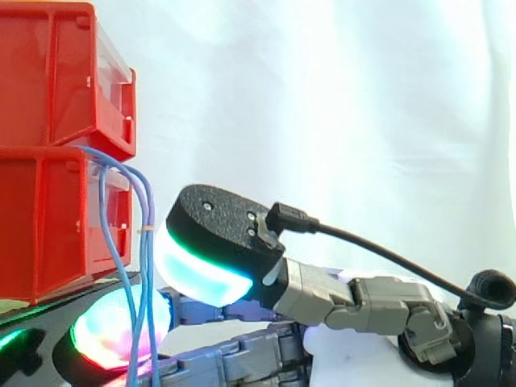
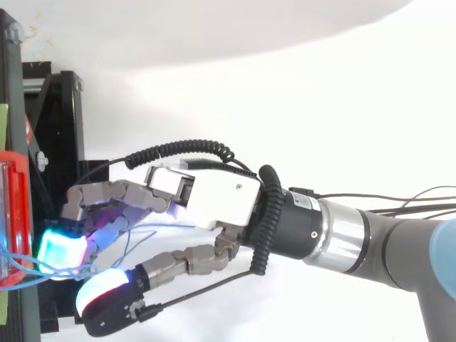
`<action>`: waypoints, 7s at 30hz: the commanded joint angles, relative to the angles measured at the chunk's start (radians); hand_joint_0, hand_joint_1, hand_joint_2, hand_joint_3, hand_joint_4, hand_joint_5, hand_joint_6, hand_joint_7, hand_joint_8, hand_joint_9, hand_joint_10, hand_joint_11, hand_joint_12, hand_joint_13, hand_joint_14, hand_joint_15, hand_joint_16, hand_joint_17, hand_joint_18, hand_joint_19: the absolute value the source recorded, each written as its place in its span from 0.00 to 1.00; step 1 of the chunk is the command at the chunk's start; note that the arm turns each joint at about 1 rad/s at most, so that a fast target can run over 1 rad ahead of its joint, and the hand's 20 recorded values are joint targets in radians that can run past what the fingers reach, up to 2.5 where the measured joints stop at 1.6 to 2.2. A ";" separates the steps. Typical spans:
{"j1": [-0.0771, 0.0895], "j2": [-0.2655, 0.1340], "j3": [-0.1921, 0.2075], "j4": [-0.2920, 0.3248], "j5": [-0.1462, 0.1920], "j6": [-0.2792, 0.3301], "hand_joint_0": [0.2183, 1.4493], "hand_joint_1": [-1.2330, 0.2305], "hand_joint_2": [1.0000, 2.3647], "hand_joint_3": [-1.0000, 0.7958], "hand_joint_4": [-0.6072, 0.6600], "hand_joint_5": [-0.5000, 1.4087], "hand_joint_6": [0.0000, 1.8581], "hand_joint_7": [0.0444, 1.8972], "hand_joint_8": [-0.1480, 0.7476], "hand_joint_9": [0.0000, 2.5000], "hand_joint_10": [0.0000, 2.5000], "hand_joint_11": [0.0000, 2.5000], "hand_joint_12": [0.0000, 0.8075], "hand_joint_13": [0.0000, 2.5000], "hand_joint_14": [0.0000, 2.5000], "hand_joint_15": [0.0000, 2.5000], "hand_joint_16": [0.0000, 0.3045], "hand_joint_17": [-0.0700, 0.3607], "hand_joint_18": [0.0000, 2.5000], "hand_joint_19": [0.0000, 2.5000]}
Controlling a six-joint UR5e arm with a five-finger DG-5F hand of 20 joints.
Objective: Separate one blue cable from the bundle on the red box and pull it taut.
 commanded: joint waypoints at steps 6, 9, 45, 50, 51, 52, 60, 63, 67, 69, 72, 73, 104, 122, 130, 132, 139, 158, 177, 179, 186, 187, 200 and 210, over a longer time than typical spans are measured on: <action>0.007 0.007 0.066 -0.135 -0.014 0.063 0.30 0.33 0.01 0.41 0.56 0.19 0.45 0.46 0.42 0.36 0.00 0.12 0.37 0.26 0.00 0.11 0.13 0.36 0.17 0.11; 0.010 0.024 0.070 -0.187 -0.014 0.073 0.30 0.32 0.01 0.44 0.56 0.19 0.47 0.45 0.44 0.36 0.00 0.12 0.40 0.26 0.00 0.11 0.14 0.39 0.19 0.10; -0.006 0.165 0.067 -0.545 -0.015 0.233 0.34 0.28 0.01 0.44 0.47 0.19 0.51 0.46 0.42 0.40 0.01 0.17 0.39 0.32 0.01 0.16 0.13 0.37 0.24 0.15; -0.012 0.185 0.067 -0.577 -0.018 0.228 0.36 0.28 0.01 0.36 0.49 0.19 0.51 0.45 0.40 0.40 0.01 0.18 0.37 0.32 0.01 0.17 0.12 0.36 0.24 0.15; -0.015 0.194 0.069 -0.583 -0.018 0.227 0.36 0.28 0.01 0.34 0.49 0.20 0.51 0.46 0.39 0.40 0.01 0.18 0.37 0.32 0.01 0.17 0.12 0.36 0.24 0.16; -0.016 0.195 0.073 -0.588 -0.018 0.227 0.35 0.28 0.00 0.33 0.50 0.20 0.51 0.46 0.39 0.40 0.01 0.17 0.37 0.32 0.01 0.17 0.12 0.36 0.24 0.16; -0.019 0.194 0.073 -0.594 -0.020 0.225 0.30 0.37 0.00 0.28 0.53 0.21 0.49 0.49 0.38 0.44 0.01 0.18 0.37 0.34 0.01 0.18 0.12 0.35 0.25 0.17; -0.019 0.195 0.073 -0.592 -0.020 0.219 0.30 0.38 0.00 0.28 0.53 0.21 0.49 0.51 0.39 0.45 0.01 0.18 0.37 0.34 0.01 0.18 0.12 0.36 0.25 0.18; -0.019 0.195 0.075 -0.592 -0.020 0.218 0.29 0.39 0.00 0.31 0.53 0.21 0.49 0.52 0.39 0.45 0.01 0.18 0.37 0.35 0.01 0.18 0.12 0.36 0.26 0.18; -0.019 0.195 0.073 -0.592 -0.020 0.219 0.30 0.37 0.01 0.37 0.53 0.21 0.49 0.53 0.40 0.45 0.01 0.18 0.38 0.35 0.01 0.19 0.12 0.36 0.26 0.18; -0.019 0.195 0.073 -0.591 -0.020 0.218 0.30 0.31 0.01 0.45 0.53 0.21 0.50 0.49 0.44 0.45 0.01 0.18 0.42 0.36 0.01 0.18 0.15 0.40 0.29 0.16; -0.019 0.195 0.073 -0.589 -0.020 0.219 0.31 0.30 0.01 0.46 0.52 0.21 0.50 0.50 0.44 0.44 0.01 0.18 0.41 0.36 0.01 0.18 0.15 0.39 0.29 0.17; -0.076 0.202 0.107 -0.646 -0.116 0.207 0.31 0.33 0.01 0.47 0.52 0.20 0.50 0.46 0.44 0.41 0.00 0.17 0.43 0.33 0.01 0.17 0.16 0.41 0.27 0.17; -0.071 0.202 0.112 -0.672 -0.115 0.207 0.29 0.40 0.00 0.30 0.54 0.20 0.48 0.46 0.40 0.41 0.01 0.17 0.38 0.32 0.01 0.18 0.13 0.37 0.25 0.19; -0.070 0.200 0.112 -0.675 -0.115 0.207 0.33 0.30 0.01 0.42 0.48 0.19 0.49 0.50 0.41 0.40 0.01 0.17 0.40 0.33 0.01 0.17 0.14 0.38 0.26 0.18; -0.070 0.202 0.112 -0.681 -0.115 0.207 0.35 0.27 0.01 0.44 0.43 0.19 0.51 0.47 0.41 0.40 0.01 0.18 0.39 0.32 0.01 0.17 0.13 0.37 0.26 0.17; -0.070 0.202 0.112 -0.689 -0.115 0.208 0.43 0.24 0.01 0.34 0.34 0.18 0.51 0.47 0.38 0.38 0.01 0.18 0.37 0.32 0.01 0.17 0.12 0.36 0.27 0.16; -0.070 0.202 0.112 -0.706 -0.121 0.210 0.30 0.35 0.01 0.35 0.50 0.20 0.49 0.49 0.40 0.42 0.01 0.17 0.38 0.33 0.01 0.18 0.13 0.37 0.26 0.19; -0.070 0.205 0.118 -0.747 -0.139 0.208 0.35 0.25 0.00 0.28 0.44 0.20 0.51 0.48 0.37 0.41 0.01 0.18 0.36 0.33 0.01 0.17 0.12 0.35 0.29 0.18; -0.070 0.205 0.118 -0.752 -0.142 0.210 0.31 0.26 0.00 0.28 0.47 0.20 0.50 0.47 0.37 0.42 0.01 0.18 0.36 0.33 0.01 0.17 0.12 0.35 0.29 0.18; -0.071 0.211 0.124 -0.776 -0.150 0.207 0.18 0.30 0.00 0.28 0.50 0.21 0.49 0.47 0.42 0.44 0.01 0.17 0.42 0.35 0.01 0.18 0.15 0.40 0.31 0.18; -0.071 0.214 0.124 -0.781 -0.150 0.207 0.17 0.30 0.00 0.28 0.50 0.21 0.49 0.47 0.42 0.44 0.01 0.17 0.43 0.35 0.01 0.18 0.15 0.41 0.32 0.18; -0.073 0.231 0.124 -0.805 -0.150 0.205 0.35 0.25 0.01 0.44 0.41 0.20 0.50 0.50 0.40 0.41 0.01 0.18 0.39 0.34 0.01 0.18 0.13 0.37 0.29 0.18; -0.076 0.231 0.135 -0.813 -0.150 0.190 0.28 0.23 0.00 0.28 0.47 0.20 0.50 0.47 0.37 0.41 0.01 0.18 0.37 0.34 0.01 0.18 0.12 0.36 0.30 0.18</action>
